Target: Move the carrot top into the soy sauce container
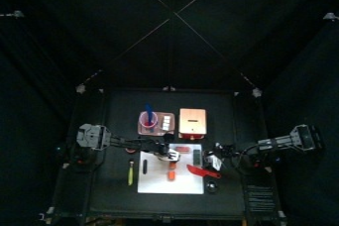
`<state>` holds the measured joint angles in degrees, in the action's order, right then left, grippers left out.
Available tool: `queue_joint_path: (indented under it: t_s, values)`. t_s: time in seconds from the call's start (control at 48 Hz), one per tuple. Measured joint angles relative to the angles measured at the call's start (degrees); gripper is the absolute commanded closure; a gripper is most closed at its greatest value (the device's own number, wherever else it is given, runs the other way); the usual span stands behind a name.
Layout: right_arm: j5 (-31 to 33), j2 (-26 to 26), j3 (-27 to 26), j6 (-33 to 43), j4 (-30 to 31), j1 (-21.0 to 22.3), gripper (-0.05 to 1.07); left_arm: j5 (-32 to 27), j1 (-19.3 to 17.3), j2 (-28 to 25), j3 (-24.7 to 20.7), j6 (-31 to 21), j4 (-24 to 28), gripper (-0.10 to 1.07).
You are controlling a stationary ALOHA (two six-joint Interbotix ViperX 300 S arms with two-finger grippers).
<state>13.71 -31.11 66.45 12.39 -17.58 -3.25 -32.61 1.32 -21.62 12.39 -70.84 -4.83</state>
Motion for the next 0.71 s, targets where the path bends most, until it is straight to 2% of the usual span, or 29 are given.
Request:
queue_joint_path:
  t_s: [0.375,0.562,0.708]
  values:
    - [-0.09,0.0,0.62,0.0,-0.18,-0.09,-0.02,-1.67,0.09,-2.11,-2.37,0.0,-0.18,0.39]
    - [-0.09,0.0,0.79,0.09,-0.18,-0.09,-0.02,-1.76,0.26,-1.93,-2.37,0.0,0.35,0.43]
    - [-0.09,0.0,1.05,0.09,-0.35,-0.09,-0.02,-1.23,1.32,-0.35,-2.37,0.79,3.96,0.43]
